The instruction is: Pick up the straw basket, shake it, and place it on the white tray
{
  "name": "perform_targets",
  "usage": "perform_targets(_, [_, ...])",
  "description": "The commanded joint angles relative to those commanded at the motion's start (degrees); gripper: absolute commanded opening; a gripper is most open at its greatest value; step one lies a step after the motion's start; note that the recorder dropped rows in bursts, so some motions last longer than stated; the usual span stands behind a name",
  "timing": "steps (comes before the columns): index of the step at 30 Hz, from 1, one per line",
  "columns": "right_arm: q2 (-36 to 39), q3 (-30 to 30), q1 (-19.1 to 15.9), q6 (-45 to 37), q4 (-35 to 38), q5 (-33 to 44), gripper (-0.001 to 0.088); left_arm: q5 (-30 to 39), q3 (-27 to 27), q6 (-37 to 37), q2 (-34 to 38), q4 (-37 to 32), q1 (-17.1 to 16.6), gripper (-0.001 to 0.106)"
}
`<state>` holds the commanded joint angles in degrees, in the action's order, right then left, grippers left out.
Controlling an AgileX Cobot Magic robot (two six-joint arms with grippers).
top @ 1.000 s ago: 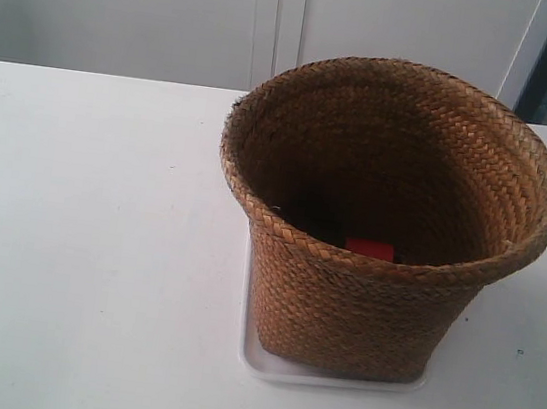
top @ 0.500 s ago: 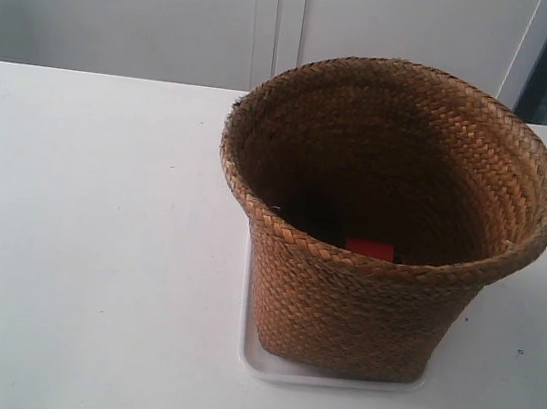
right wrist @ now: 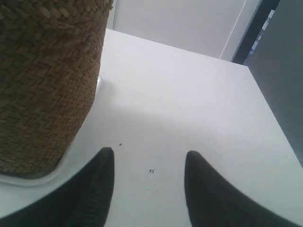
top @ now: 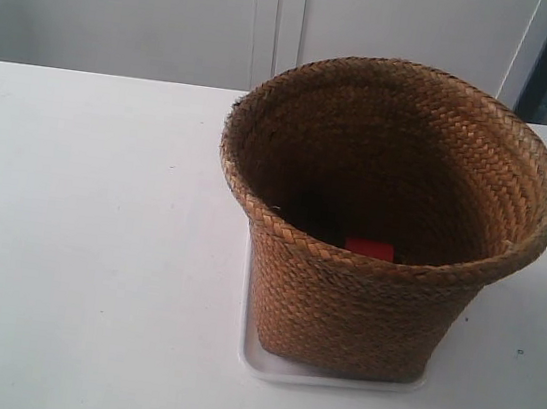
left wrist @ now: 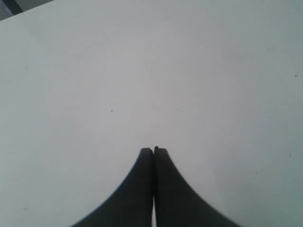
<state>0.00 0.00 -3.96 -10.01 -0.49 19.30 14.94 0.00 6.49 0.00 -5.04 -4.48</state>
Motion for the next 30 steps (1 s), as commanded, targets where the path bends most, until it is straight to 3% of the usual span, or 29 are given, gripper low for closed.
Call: perform_targets(30, [0.0,0.0,0.0,0.9,0.1,0.0,0.0446,-0.4,0.0,0.0,0.0,0.0,0.0,0.001])
